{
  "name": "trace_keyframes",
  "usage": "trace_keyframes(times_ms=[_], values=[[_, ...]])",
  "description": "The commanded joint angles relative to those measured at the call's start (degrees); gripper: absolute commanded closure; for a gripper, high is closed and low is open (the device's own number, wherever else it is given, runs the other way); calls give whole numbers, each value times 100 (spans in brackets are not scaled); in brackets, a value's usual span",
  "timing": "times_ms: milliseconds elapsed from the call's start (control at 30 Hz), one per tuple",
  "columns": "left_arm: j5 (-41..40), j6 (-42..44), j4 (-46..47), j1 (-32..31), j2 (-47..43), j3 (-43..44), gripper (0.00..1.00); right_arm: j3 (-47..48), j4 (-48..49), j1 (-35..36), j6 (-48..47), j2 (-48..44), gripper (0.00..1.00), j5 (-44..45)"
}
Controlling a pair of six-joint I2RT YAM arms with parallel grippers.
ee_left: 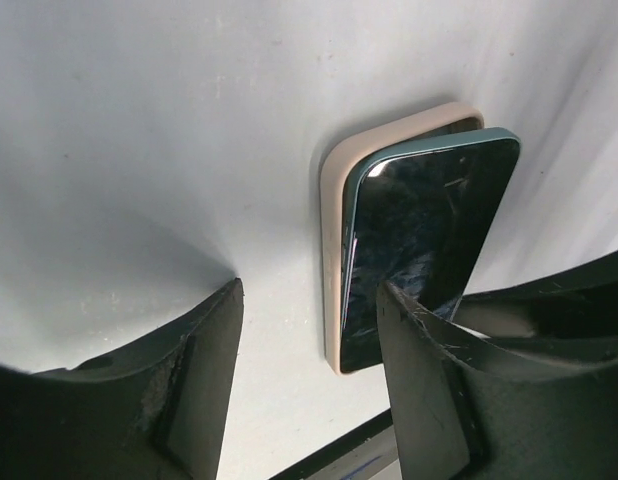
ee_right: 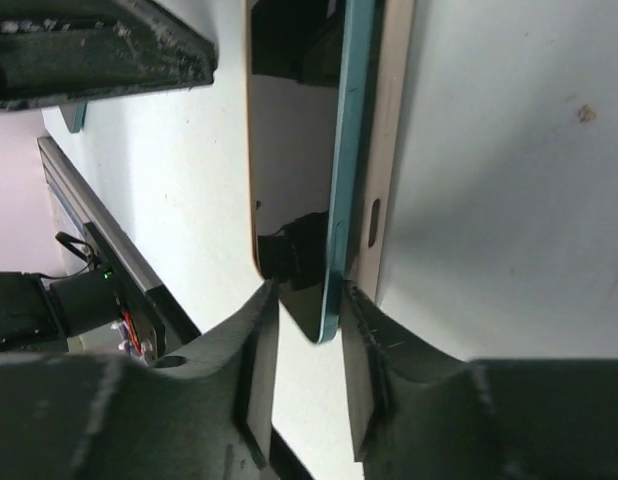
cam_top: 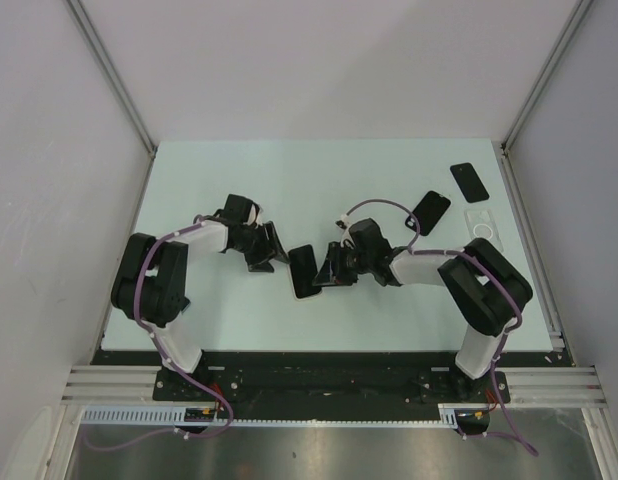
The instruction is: Put the phone into the phone case
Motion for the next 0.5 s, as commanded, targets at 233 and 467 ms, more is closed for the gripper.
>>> trace_keyframes(times_ms=[233, 467], values=[[251, -10, 385, -20, 164, 105, 43, 435, -1288, -121, -245, -722, 67, 904], [-1242, 16, -441, -11, 129, 457, 80, 997, -1675, -51, -614, -266, 91, 2160]])
